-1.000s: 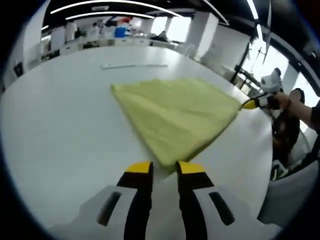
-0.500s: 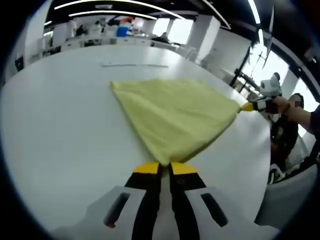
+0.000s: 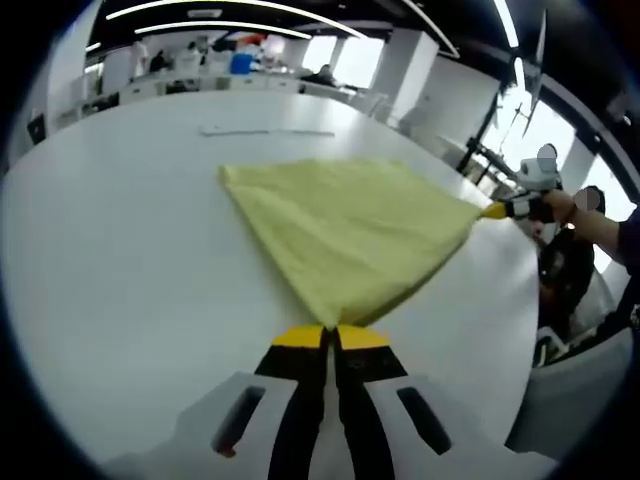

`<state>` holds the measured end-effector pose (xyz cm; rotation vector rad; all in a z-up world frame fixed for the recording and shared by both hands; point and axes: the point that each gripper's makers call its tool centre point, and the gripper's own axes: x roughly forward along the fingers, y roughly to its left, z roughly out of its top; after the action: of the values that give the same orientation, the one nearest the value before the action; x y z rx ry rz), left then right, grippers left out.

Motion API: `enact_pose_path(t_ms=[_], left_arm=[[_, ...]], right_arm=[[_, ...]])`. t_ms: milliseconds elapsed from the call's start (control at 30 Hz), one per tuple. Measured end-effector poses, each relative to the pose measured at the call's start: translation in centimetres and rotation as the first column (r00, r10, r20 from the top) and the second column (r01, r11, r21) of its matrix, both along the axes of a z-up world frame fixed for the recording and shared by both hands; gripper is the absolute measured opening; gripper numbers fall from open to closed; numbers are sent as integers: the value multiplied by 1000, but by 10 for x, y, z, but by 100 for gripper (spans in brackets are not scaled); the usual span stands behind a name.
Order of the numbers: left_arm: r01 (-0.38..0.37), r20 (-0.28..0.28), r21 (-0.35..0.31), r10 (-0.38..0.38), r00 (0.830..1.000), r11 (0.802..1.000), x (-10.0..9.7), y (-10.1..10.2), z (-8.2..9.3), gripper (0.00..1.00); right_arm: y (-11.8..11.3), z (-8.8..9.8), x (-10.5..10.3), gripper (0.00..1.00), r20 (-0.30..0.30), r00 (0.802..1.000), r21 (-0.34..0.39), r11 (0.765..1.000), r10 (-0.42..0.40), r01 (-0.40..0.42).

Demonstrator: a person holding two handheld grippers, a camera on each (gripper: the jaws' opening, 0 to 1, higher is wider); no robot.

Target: Fold the garment on the visible template until the final outline fits inside the template.

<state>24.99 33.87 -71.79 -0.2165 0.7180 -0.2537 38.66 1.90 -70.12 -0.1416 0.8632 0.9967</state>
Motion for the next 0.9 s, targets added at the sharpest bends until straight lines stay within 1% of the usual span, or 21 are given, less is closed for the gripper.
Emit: enact_pose_path(t_ms=[233, 433, 700, 900], left_arm=[[12, 0, 10, -12, 1000, 1000, -3, 0, 4, 0], [16, -9, 11, -16, 1000, 1000, -13, 0, 4, 0], [50, -15, 50, -50, 999, 997, -24, -1, 7, 0], [67, -27, 64, -65, 997, 996, -32, -3, 5, 0]], right_arm=[[0, 0, -4, 0, 1, 1000, -14, 1000, 21, -21], [0, -2, -14, 0, -5, 999, -28, 999, 46, -46], [-1, -3, -27, 0, -14, 998, -33, 998, 59, -59], [-3, -5, -36, 0, -29, 997, -41, 997, 67, -69]])
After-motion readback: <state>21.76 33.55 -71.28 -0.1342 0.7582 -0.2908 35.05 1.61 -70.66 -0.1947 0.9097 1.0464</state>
